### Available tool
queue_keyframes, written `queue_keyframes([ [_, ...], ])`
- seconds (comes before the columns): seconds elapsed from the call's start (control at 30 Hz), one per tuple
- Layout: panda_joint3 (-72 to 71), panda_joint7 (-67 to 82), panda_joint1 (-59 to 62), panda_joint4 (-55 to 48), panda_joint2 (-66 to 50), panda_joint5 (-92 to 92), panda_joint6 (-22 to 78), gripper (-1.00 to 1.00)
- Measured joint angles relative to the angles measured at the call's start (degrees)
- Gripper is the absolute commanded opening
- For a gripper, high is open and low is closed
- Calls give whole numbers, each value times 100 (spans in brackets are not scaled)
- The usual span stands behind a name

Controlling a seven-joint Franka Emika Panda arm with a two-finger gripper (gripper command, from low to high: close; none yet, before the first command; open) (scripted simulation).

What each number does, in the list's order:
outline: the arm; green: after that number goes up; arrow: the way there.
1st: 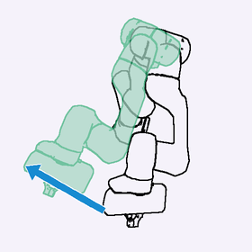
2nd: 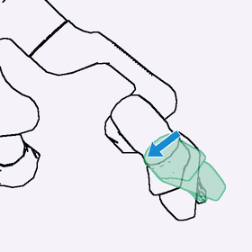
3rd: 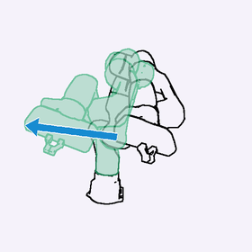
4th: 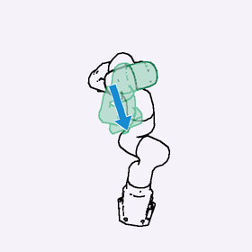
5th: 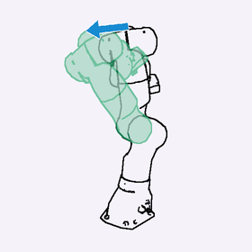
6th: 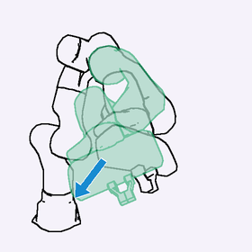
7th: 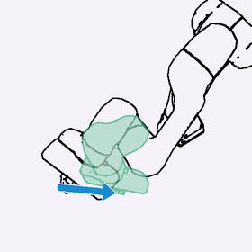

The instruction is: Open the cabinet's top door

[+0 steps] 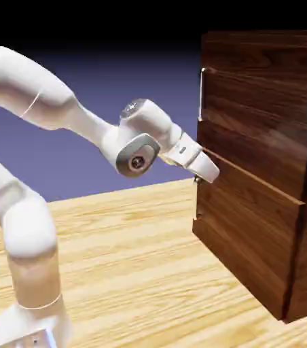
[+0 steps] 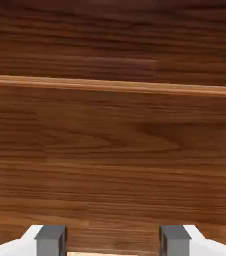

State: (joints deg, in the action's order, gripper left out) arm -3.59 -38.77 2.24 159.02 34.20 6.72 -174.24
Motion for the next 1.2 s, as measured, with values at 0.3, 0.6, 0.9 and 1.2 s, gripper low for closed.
queue_keyframes([
  [0.3, -1197, 1230, 977, -663, 514, 2243, -78, 0],
  [0.6, -2393, 2459, 1953, -1325, 1028, 4486, -155, 0],
  [0.9, -3590, 3689, 2930, -1988, 1542, 6729, -233, 0],
  [1.2, -4786, 4919, 3907, -2650, 2056, 8972, -310, 0],
])
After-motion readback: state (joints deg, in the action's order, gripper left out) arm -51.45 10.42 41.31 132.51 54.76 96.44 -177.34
